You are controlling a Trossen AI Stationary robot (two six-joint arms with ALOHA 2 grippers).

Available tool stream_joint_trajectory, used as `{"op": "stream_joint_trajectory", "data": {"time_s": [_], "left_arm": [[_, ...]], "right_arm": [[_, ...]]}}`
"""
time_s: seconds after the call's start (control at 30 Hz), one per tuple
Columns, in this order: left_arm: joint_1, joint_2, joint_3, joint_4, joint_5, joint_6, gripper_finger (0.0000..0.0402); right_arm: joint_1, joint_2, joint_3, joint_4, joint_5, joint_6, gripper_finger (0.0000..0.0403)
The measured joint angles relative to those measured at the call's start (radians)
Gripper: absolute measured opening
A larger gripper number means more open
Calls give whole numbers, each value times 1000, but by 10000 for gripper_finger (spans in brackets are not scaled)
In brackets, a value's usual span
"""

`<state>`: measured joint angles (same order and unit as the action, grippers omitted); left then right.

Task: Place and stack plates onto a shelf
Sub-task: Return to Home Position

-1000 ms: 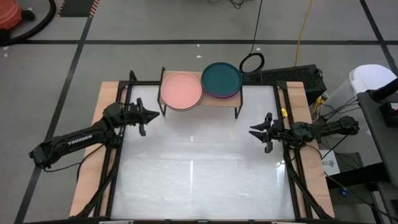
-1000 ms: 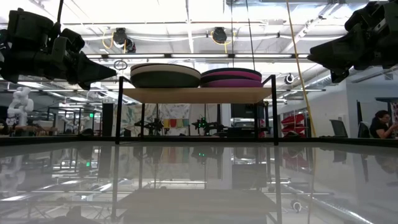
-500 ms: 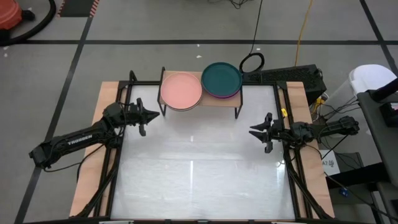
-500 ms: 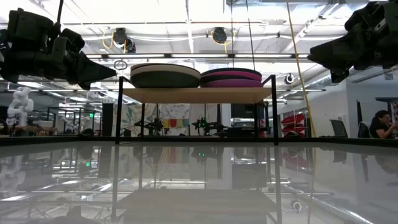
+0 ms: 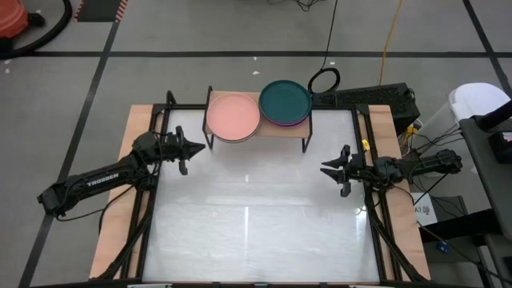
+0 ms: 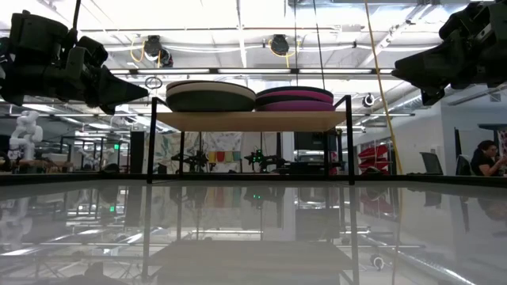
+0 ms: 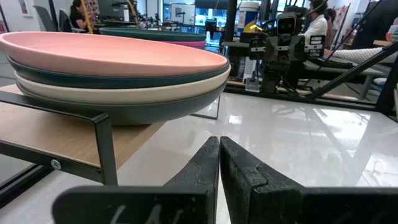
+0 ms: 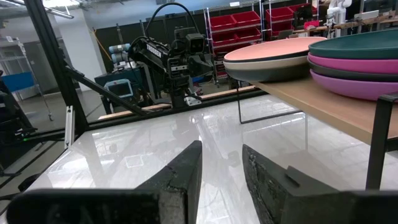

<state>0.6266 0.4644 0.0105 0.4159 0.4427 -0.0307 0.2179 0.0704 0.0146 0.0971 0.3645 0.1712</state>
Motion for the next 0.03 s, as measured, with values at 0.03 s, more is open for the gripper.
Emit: {"op": "stream_joint_trajectory", "data": {"time_s": [0.03], "left_arm": [[0, 0, 0, 0, 0, 0, 21]], "right_arm": [[0, 0, 0, 0, 0, 0, 100]]}}
